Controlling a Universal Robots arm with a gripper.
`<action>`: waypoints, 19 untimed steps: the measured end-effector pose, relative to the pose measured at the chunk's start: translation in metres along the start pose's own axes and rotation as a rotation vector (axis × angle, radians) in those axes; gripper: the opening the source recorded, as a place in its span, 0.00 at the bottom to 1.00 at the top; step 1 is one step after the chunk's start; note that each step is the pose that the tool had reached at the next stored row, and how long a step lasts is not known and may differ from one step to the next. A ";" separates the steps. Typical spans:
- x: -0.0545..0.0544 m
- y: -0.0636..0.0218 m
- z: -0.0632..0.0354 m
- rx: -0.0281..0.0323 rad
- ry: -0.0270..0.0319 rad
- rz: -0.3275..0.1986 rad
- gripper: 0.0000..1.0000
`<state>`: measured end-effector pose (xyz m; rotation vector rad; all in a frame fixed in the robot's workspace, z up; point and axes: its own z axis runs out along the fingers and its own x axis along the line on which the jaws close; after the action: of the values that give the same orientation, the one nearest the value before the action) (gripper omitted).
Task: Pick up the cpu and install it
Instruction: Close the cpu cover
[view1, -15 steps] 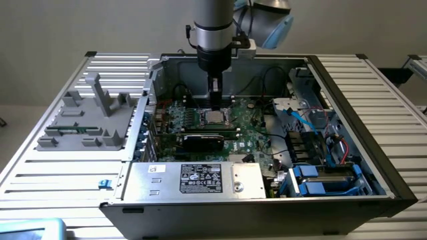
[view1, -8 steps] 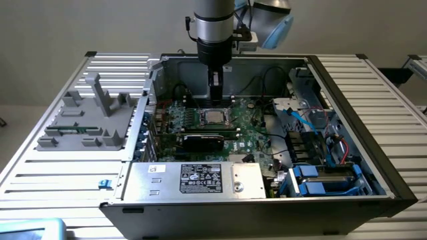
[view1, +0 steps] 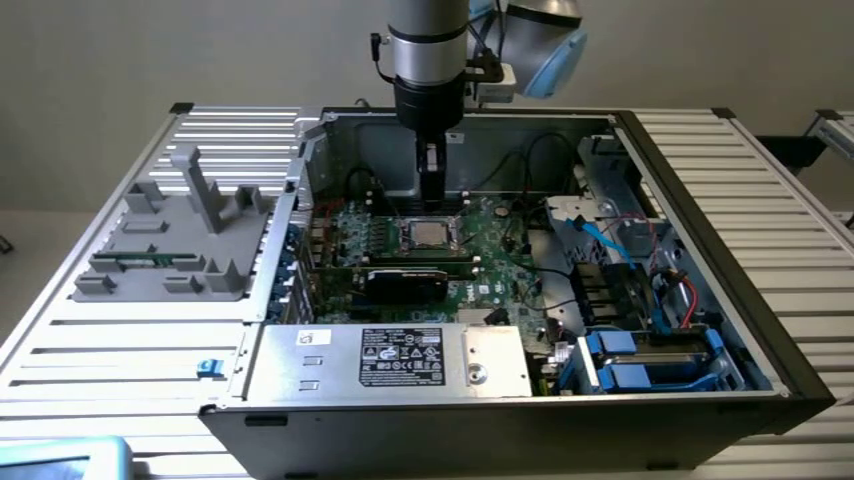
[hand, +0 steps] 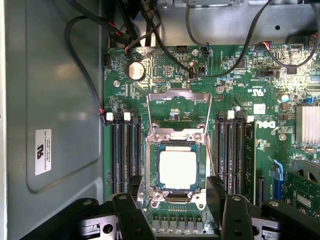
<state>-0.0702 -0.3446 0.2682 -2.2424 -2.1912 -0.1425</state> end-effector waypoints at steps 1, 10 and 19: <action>0.000 0.0000 0.0000 0.0000 0.0000 0.000 0.62; 0.000 0.0000 0.0000 0.0000 0.0000 0.000 0.41; 0.000 0.0014 0.0000 0.0005 -0.0003 0.000 0.11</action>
<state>-0.0688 -0.3446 0.2683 -2.2422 -2.1912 -0.1416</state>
